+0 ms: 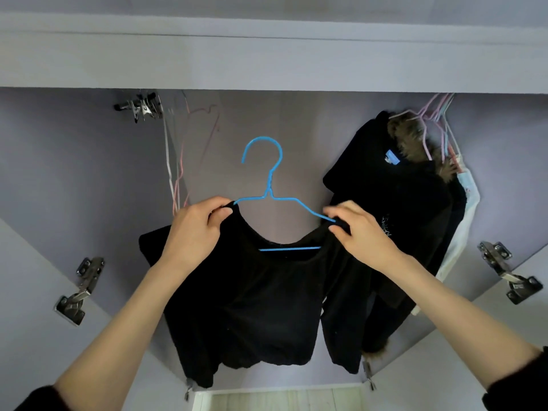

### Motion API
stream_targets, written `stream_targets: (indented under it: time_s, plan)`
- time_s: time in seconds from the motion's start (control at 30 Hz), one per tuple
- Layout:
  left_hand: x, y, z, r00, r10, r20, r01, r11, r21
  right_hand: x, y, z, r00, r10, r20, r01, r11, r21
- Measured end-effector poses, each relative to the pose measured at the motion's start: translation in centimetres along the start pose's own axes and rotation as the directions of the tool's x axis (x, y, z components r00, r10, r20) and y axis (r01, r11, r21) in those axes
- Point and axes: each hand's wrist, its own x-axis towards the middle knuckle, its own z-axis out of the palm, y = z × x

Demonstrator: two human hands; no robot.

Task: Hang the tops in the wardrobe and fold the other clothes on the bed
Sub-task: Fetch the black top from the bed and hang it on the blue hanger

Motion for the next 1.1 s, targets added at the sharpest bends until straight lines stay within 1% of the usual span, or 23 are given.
stream_targets:
  time_s: [0.07, 0.13, 0.2, 0.3, 0.4, 0.5, 0.53, 0.6, 0.63, 0.7, 0.77, 0.87, 0.93, 1.03, 1.1]
  plan:
    - [0.2, -0.2, 0.2, 1.000, -0.002, 0.031, 0.001, 0.999, 0.045, 0.1, 0.2, -0.4, 0.996, -0.009, -0.083, 0.004, 0.998, -0.062]
    - [0.0, -0.8, 0.3, 0.998, 0.000, 0.059, -0.008, 0.990, 0.141, 0.1, 0.5, -0.9, 0.989, 0.012, -0.148, -0.018, 0.999, -0.039]
    - [-0.3, -1.7, 0.1, 0.999, 0.011, 0.052, -0.022, 0.976, 0.216, -0.3, 1.1, -1.7, 0.979, 0.046, -0.199, -0.047, 0.999, -0.003]
    - [-0.5, -2.4, -0.1, 1.000, 0.000, 0.023, -0.005, 0.979, 0.202, -1.0, 2.4, -2.7, 0.964, 0.103, -0.245, -0.098, 0.995, 0.033]
    - [-0.3, -1.9, 0.8, 1.000, -0.007, 0.008, 0.006, 0.994, 0.107, -1.4, 2.3, -3.2, 0.972, 0.102, -0.213, -0.094, 0.994, 0.046]
    - [-0.5, -1.0, 1.9, 1.000, -0.023, -0.005, 0.024, 0.997, 0.069, -1.5, 1.2, -3.6, 0.986, 0.063, -0.153, -0.057, 0.997, 0.043]
    - [-0.5, -0.9, 2.1, 1.000, -0.028, 0.001, 0.028, 0.998, 0.060, -1.4, 0.7, -3.5, 0.991, 0.063, -0.121, -0.054, 0.995, 0.079]
    - [-0.5, -0.7, 2.5, 0.999, -0.032, 0.041, 0.031, 0.999, 0.030, -1.1, -0.2, -3.5, 0.992, 0.101, -0.080, -0.083, 0.976, 0.199]
    - [-0.4, -0.7, 2.7, 0.996, -0.036, 0.076, 0.036, 0.999, 0.004, -1.0, -0.4, -3.6, 0.989, 0.116, -0.088, -0.092, 0.966, 0.242]
    - [-0.4, -0.7, 2.8, 0.988, -0.041, 0.150, 0.053, 0.996, -0.075, -1.0, -0.5, -3.8, 0.986, 0.130, -0.107, -0.096, 0.955, 0.281]
    - [-0.4, -0.8, 2.8, 0.982, -0.052, 0.181, 0.077, 0.988, -0.133, -1.3, -0.5, -3.9, 0.991, 0.122, -0.061, -0.097, 0.947, 0.306]
    - [-0.3, -0.6, 3.0, 0.983, -0.078, 0.166, 0.100, 0.987, -0.125, -1.7, 0.0, -3.9, 0.994, 0.110, 0.022, -0.112, 0.948, 0.299]
    - [-0.2, -0.4, 2.9, 0.986, -0.081, 0.143, 0.098, 0.989, -0.112, -1.7, 0.6, -4.2, 0.991, 0.115, 0.066, -0.128, 0.959, 0.252]
    - [0.2, 0.1, 2.7, 0.994, -0.018, 0.108, 0.026, 0.997, -0.077, -1.8, 1.1, -4.4, 0.987, 0.098, 0.124, -0.121, 0.972, 0.201]
    - [0.1, 0.4, 3.2, 0.992, 0.046, 0.117, -0.044, 0.999, -0.019, -2.1, 1.1, -4.2, 0.988, 0.084, 0.128, -0.112, 0.967, 0.227]
